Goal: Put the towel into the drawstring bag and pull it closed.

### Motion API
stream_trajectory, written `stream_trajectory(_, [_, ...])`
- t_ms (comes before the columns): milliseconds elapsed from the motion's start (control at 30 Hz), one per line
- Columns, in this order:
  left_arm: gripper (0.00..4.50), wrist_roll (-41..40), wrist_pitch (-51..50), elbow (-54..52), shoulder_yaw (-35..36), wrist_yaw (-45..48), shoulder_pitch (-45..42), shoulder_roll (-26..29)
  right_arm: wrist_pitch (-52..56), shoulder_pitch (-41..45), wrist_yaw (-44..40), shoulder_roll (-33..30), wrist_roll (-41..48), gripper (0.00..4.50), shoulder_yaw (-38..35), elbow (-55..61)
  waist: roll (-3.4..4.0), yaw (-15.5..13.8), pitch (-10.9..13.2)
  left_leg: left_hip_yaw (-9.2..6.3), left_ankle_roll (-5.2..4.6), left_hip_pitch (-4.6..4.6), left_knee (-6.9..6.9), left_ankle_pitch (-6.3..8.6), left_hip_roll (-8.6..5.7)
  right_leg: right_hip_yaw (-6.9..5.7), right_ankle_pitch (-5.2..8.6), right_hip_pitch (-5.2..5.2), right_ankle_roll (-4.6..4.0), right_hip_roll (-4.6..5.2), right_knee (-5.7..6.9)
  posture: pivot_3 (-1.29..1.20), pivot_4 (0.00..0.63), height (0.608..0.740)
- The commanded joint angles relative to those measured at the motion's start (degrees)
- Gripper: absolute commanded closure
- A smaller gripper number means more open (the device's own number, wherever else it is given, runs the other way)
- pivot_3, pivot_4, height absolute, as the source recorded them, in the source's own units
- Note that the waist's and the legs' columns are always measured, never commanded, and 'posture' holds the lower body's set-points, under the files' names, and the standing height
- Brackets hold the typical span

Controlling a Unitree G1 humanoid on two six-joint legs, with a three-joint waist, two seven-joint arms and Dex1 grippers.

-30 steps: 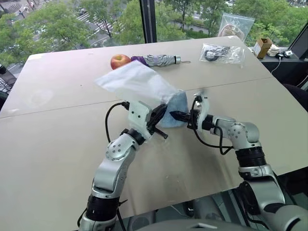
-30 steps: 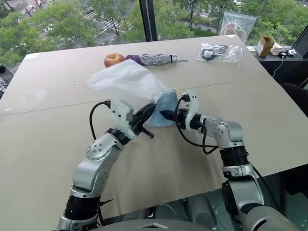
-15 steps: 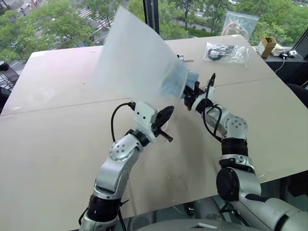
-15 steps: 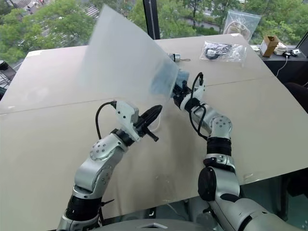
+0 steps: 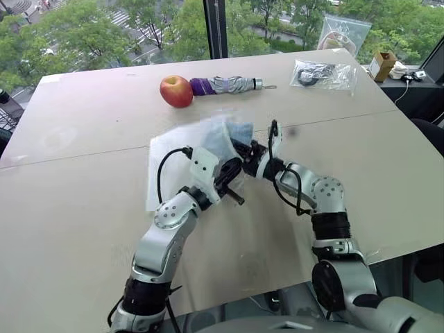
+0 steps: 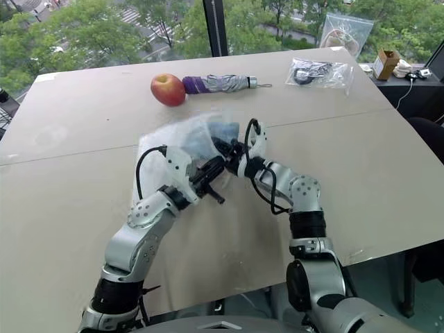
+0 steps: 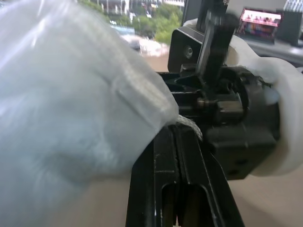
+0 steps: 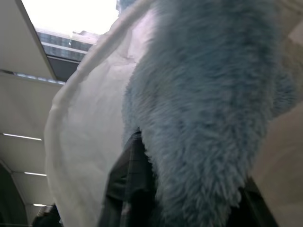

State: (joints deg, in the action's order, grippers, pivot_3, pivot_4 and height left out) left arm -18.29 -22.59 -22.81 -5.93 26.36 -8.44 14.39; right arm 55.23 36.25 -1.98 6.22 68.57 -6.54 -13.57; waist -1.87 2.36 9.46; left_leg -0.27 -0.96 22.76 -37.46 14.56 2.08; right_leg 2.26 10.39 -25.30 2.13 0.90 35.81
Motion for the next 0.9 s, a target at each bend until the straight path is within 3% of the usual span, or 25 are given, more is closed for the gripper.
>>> stream_trajectory(33, [4.50,-3.4,1.0,-3.7,1.9,1.8,-1.5,0.2,2.2,0.2,-4.1,-2.5,-4.9,1.36,2.8,-0.8,0.00,-0.1,0.0,0.00,0.00,0.00,-0.02,0.00,0.00,0.00,0.00,0.00,0.00,0.00,0.00,0.00,0.150,0.740])
stream_trajectory(133, [4.50,-5.6,0.1,-4.5,2.7,3.4,-0.9,1.3,0.2,1.8,-5.9,-4.7,-8.8,0.10,1.6,-3.3,0.00,0.0,0.0,0.01,0.00,-0.02,-0.04,0.00,0.00,0.00,0.00,0.00,0.00,-0.01,0.01,0.00,0.150,0.740])
stream_trajectory(367, [4.50,-14.7,-2.4,-5.4,11.1,4.1,-0.4,3.0,-0.9,2.3,-13.0,-10.7,-13.6,0.04,-0.8,-3.9,0.00,0.0,0.0,-0.05,0.00,-0.02,-0.02,0.00,0.05,-0.05,0.00,-0.01,-0.01,-0.07,0.03,0.00,0.150,0.740])
stream_trajectory(667, [4.50,-19.2,-4.6,-4.2,15.7,5.2,1.5,6.4,1.3,0.8,-18.5,-11.0,-14.3,4.22,-0.9,0.2,0.00,0.1,0.0,-0.01,0.00,-0.06,-0.02,0.00,0.04,0.01,0.00,0.00,0.00,-0.08,0.04,0.00,0.150,0.740])
stream_trajectory(700, [4.50,-19.0,-4.5,-4.0,15.6,5.3,1.7,6.8,1.1,0.8,-18.8,-10.7,-14.8,4.40,-0.5,0.4,0.00,0.1,0.0,-0.02,0.00,-0.07,-0.02,0.00,0.05,0.00,0.00,0.00,0.00,-0.09,0.04,0.00,0.150,0.740])
stream_trajectory(900, [4.50,-19.1,-4.4,-3.6,15.3,4.9,1.6,7.4,1.9,1.4,-20.6,-8.9,-17.0,4.40,1.7,0.5,0.00,0.0,0.0,0.01,0.00,-0.05,-0.03,0.00,0.03,0.01,0.00,0.00,0.00,-0.06,0.03,0.00,0.150,0.740])
